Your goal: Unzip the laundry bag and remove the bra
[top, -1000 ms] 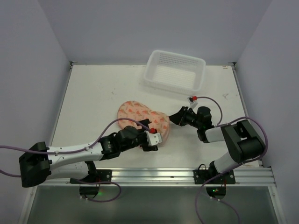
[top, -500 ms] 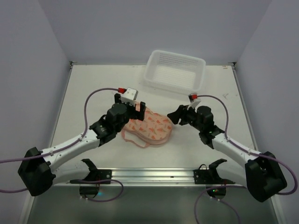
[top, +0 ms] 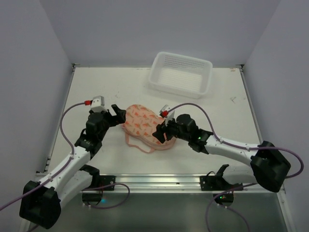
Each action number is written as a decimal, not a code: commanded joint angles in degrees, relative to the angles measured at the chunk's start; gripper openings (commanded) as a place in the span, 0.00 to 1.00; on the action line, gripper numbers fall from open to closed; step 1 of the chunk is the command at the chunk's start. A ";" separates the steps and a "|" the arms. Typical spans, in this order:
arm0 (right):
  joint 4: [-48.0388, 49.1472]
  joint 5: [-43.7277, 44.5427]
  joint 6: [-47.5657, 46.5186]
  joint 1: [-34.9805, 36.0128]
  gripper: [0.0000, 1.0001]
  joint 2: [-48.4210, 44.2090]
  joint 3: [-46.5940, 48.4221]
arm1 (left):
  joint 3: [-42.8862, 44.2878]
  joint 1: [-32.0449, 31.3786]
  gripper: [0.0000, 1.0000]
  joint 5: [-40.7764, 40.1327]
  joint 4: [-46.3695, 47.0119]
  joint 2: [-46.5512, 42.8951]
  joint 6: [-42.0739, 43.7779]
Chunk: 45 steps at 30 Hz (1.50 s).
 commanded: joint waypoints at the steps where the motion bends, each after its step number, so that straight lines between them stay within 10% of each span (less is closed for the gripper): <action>1: -3.59 5.20 -6.22 5.00 0.65 4.72 6.04 | -0.06 0.44 1.00 0.12 2.07 -3.49 -2.94; 12: -8.71 16.55 -8.51 12.47 0.65 11.41 11.06 | -4.45 0.35 1.00 -9.11 1.97 -16.33 -1.89; 33: -8.98 27.27 -9.74 18.36 0.59 17.57 13.61 | -3.67 0.35 1.00 -6.56 3.64 -10.01 -1.01; 36: -9.33 28.15 -9.39 18.28 0.46 17.83 14.05 | -3.05 0.35 1.00 -6.56 3.12 -9.13 -0.92; 40: -8.98 29.13 -9.39 18.36 0.00 16.78 14.05 | -3.05 0.43 1.00 -6.83 3.03 -9.04 -0.92; 45: -9.15 28.07 -6.93 18.28 0.00 14.93 14.23 | -3.14 0.35 1.00 -7.27 2.85 -9.39 -0.92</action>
